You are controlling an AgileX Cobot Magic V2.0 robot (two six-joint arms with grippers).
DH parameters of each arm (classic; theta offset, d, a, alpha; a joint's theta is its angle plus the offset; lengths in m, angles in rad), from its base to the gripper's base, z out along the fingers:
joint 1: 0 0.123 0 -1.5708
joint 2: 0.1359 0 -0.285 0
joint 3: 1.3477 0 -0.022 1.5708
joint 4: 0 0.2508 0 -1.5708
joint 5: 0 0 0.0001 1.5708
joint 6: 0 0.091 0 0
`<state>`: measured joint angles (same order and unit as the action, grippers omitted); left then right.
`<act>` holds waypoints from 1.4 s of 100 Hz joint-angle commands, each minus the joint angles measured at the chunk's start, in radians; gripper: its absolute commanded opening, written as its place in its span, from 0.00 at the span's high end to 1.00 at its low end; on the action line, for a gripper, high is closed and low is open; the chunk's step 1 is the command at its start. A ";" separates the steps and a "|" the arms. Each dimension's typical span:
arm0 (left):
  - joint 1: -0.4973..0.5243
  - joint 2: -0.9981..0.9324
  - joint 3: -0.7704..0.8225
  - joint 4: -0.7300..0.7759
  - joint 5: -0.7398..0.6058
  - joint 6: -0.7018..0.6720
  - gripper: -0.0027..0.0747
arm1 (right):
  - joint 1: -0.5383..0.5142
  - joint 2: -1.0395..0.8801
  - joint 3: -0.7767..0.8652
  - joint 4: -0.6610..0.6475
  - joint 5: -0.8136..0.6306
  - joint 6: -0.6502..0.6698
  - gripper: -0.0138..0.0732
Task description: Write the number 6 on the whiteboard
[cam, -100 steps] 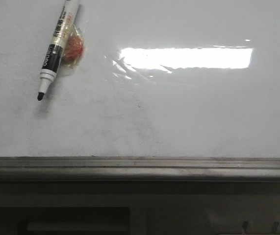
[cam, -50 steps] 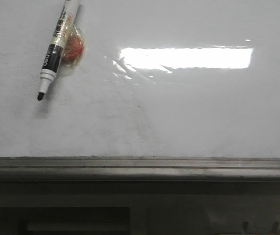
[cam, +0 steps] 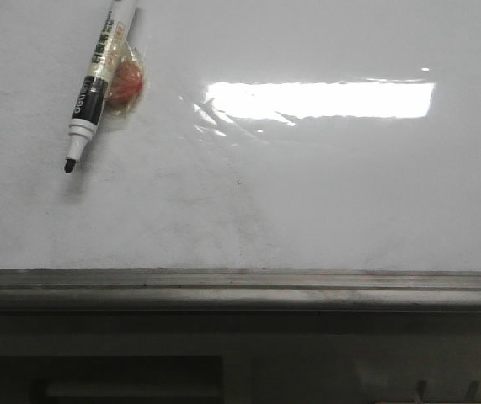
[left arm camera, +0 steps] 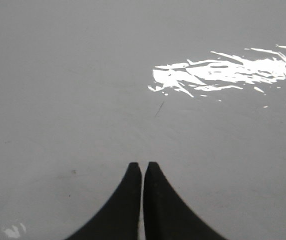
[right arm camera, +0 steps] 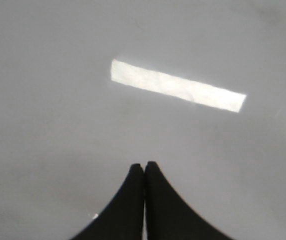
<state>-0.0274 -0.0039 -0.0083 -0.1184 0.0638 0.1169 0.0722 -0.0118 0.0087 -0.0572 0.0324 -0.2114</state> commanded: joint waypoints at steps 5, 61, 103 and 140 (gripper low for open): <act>-0.004 -0.029 0.047 -0.119 -0.079 -0.006 0.99 | -0.003 -0.018 0.024 0.105 -0.094 -0.003 0.89; -0.004 -0.021 -0.051 -0.696 0.036 0.010 0.99 | -0.003 -0.010 -0.067 0.655 0.010 -0.003 0.89; -0.060 0.332 -0.530 -0.443 0.524 0.113 0.99 | -0.003 0.432 -0.503 0.518 0.558 -0.018 0.89; -0.247 0.487 -0.556 -0.518 0.517 0.176 0.57 | 0.053 0.518 -0.613 0.522 0.649 -0.106 0.38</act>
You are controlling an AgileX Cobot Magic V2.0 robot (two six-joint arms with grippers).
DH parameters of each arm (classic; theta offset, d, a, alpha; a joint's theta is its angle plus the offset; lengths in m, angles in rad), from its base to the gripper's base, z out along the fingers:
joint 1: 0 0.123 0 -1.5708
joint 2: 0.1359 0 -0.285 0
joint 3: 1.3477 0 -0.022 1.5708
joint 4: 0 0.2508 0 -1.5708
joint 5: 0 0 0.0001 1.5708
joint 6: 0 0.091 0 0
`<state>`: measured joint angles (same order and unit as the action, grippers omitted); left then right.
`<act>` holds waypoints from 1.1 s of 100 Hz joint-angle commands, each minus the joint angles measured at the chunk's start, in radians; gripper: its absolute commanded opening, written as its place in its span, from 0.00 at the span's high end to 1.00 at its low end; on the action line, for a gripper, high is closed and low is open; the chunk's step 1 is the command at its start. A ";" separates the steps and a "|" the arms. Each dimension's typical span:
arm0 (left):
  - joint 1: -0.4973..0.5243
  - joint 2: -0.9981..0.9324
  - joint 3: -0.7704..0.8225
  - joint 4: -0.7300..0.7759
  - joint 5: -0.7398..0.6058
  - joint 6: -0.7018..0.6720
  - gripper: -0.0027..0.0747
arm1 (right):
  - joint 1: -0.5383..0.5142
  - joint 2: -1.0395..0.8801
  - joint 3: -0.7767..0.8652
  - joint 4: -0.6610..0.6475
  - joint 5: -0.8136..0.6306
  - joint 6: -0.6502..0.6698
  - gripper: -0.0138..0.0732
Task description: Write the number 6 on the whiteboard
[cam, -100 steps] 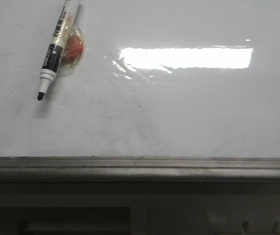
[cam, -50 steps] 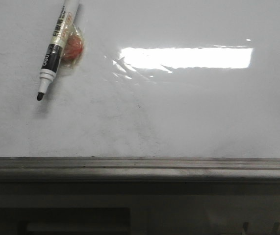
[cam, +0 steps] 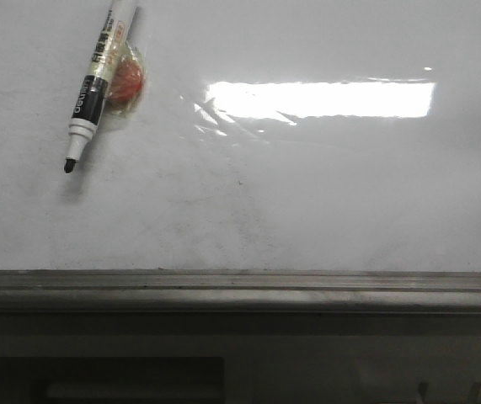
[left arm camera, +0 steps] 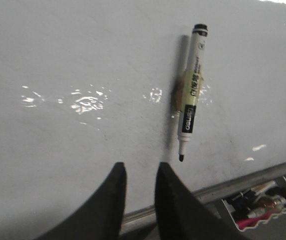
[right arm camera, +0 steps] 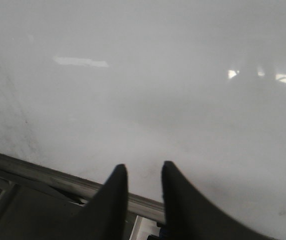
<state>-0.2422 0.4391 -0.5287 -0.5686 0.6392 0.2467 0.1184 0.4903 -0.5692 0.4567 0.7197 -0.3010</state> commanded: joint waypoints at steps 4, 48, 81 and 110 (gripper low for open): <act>-0.047 0.066 -0.036 -0.095 -0.060 0.090 0.46 | 0.007 0.016 -0.036 0.008 -0.038 -0.017 0.29; -0.200 0.331 -0.036 -0.414 -0.241 0.427 0.36 | 0.007 0.016 -0.036 0.008 -0.044 -0.017 0.24; -0.402 0.555 -0.098 -0.383 -0.513 0.454 0.37 | 0.007 0.016 -0.036 0.008 -0.059 -0.017 0.24; -0.423 0.687 -0.137 -0.327 -0.563 0.454 0.44 | 0.007 0.016 -0.036 0.002 -0.063 -0.018 0.24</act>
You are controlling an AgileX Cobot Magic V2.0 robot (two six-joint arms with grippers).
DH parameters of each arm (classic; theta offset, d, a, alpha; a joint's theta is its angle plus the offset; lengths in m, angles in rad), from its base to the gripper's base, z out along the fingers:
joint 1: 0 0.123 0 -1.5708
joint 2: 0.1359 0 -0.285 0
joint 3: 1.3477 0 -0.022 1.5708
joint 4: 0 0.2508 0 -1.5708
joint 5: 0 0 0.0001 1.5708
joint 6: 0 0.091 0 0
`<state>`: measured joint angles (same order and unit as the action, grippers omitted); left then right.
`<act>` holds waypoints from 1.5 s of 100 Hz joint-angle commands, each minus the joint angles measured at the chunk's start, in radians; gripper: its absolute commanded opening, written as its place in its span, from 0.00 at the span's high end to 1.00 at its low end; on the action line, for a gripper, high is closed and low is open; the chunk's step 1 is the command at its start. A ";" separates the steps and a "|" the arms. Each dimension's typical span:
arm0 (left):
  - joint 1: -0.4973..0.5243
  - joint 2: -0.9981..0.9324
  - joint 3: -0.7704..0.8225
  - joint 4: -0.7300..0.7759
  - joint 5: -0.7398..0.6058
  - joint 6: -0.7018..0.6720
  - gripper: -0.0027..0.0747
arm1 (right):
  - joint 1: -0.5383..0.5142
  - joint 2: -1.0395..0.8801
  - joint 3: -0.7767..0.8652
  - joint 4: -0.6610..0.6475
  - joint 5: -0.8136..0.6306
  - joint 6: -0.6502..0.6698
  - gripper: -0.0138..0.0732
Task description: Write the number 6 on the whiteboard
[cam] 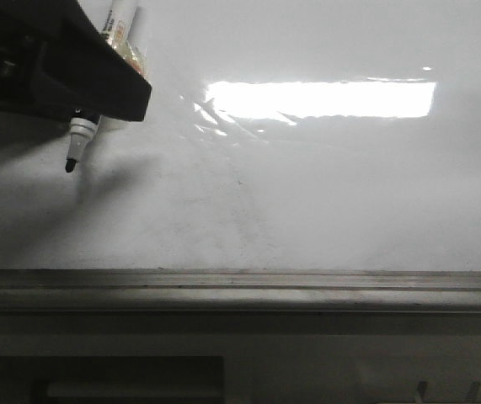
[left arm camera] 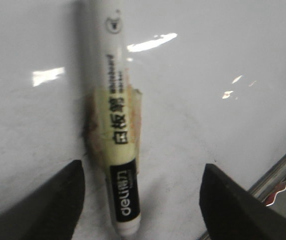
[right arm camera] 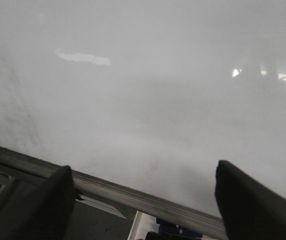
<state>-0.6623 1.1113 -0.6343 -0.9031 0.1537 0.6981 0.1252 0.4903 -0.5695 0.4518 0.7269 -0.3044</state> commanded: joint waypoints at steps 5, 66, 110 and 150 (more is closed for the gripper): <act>-0.003 0.023 -0.032 0.019 -0.083 0.002 0.51 | 0.000 0.016 -0.035 0.007 -0.070 -0.015 0.24; -0.111 -0.043 -0.106 0.279 0.158 0.018 0.99 | 0.025 0.169 -0.106 0.266 0.031 -0.225 0.24; -0.227 0.000 -0.138 0.405 0.234 0.016 0.99 | 0.041 0.502 -0.322 0.617 0.302 -0.491 0.24; -0.241 0.078 -0.224 0.408 0.222 0.016 0.99 | 0.112 0.704 -0.403 0.649 0.424 -0.538 0.24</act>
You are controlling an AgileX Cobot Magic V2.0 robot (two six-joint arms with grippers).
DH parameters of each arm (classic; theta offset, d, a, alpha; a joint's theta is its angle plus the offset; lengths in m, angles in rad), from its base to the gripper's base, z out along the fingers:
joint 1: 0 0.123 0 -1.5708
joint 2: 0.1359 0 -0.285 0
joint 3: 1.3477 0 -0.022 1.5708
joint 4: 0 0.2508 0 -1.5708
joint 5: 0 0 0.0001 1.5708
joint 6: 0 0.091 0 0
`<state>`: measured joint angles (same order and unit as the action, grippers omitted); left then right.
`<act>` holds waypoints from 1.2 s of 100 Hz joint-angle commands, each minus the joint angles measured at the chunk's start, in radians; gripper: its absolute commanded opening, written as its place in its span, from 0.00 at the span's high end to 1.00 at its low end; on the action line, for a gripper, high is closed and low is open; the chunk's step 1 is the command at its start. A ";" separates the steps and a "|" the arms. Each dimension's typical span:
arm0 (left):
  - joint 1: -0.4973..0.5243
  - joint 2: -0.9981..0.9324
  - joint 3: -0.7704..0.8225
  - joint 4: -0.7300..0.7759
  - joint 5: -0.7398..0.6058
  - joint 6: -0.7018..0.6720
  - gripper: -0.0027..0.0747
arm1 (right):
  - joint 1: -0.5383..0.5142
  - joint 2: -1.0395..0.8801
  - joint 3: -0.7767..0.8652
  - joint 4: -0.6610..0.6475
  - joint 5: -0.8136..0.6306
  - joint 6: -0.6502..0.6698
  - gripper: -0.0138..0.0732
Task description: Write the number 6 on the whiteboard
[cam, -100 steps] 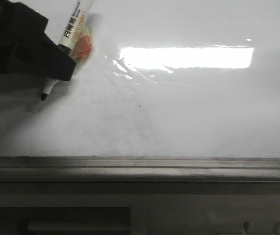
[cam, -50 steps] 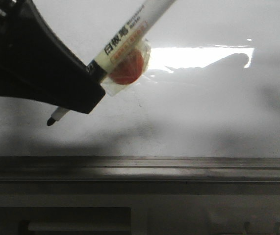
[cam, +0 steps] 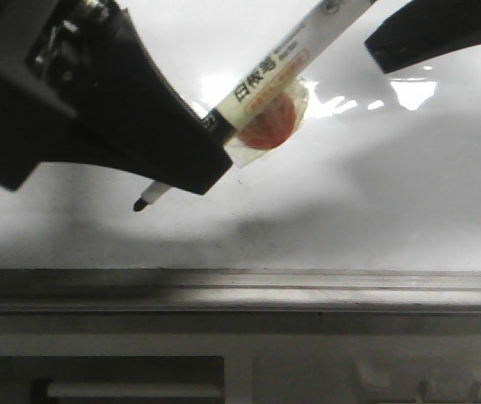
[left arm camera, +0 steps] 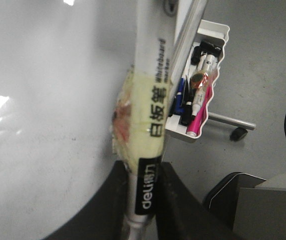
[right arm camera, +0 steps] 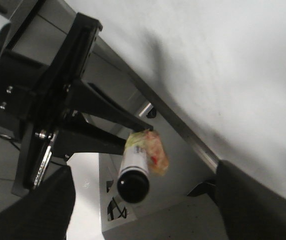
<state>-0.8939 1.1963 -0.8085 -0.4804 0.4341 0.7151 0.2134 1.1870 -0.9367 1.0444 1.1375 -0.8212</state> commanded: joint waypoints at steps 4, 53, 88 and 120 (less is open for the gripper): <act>-0.009 -0.003 -0.055 -0.015 -0.056 -0.001 0.99 | 0.039 0.012 -0.036 0.057 -0.003 -0.026 0.24; -0.014 0.000 -0.057 0.004 -0.107 -0.001 0.99 | 0.061 0.022 -0.038 0.057 -0.022 -0.090 0.84; -0.001 -0.010 -0.057 -0.060 -0.108 -0.001 0.48 | 0.061 0.007 -0.036 0.055 -0.039 -0.122 0.91; 0.190 -0.178 -0.057 -0.222 -0.109 -0.001 0.29 | 0.061 -0.306 0.154 0.045 -0.318 -0.145 0.91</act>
<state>-0.7626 1.0870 -0.8288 -0.6447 0.3790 0.7174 0.2734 0.9971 -0.8146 1.0365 0.9036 -0.9472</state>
